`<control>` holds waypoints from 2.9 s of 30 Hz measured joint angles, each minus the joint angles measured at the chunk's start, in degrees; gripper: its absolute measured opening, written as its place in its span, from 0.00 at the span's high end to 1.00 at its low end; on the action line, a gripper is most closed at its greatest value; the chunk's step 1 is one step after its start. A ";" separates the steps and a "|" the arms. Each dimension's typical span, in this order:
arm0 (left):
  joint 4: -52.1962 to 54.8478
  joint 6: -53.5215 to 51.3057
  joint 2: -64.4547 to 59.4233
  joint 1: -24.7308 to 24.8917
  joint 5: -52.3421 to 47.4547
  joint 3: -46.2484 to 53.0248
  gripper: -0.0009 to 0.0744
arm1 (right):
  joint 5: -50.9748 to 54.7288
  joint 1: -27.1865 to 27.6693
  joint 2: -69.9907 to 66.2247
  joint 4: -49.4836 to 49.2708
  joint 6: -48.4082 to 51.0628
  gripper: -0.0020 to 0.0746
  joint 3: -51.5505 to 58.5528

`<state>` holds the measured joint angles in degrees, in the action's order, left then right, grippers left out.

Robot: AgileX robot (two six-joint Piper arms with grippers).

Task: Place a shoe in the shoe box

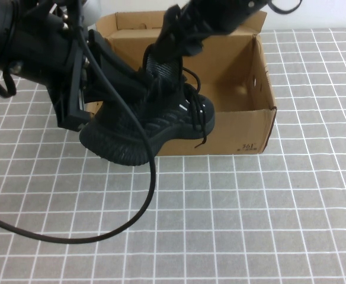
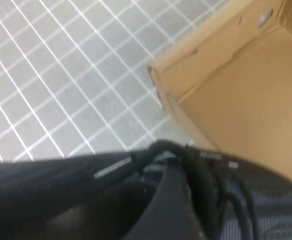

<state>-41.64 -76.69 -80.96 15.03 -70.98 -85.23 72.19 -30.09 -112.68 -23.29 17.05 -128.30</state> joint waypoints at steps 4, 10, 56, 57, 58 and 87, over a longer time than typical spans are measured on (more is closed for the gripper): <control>0.00 0.00 0.00 0.00 -0.12 0.00 0.94 | 0.00 -0.11 0.33 0.75 0.00 0.30 3.40; 0.00 -0.14 0.00 0.00 -0.12 0.00 0.94 | 0.00 -0.11 0.38 0.98 1.18 0.38 4.27; -0.16 2.20 0.11 0.00 11.30 -0.04 0.11 | 1.10 -2.10 4.97 18.18 -9.26 0.98 4.09; -0.16 2.48 0.11 0.00 10.93 -0.04 0.11 | 1.10 -2.51 4.97 19.05 -9.69 0.98 4.09; -0.16 2.87 0.11 0.00 10.60 -0.04 0.11 | 1.14 -3.04 4.97 19.61 -10.00 0.98 4.09; 42.94 59.35 -0.15 27.24 22.69 -0.37 0.10 | 1.28 -3.71 4.97 21.17 -13.27 0.98 4.09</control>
<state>1.30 -17.34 -81.11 42.27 -48.29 -85.60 73.47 -33.80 -107.71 -2.12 3.78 -124.21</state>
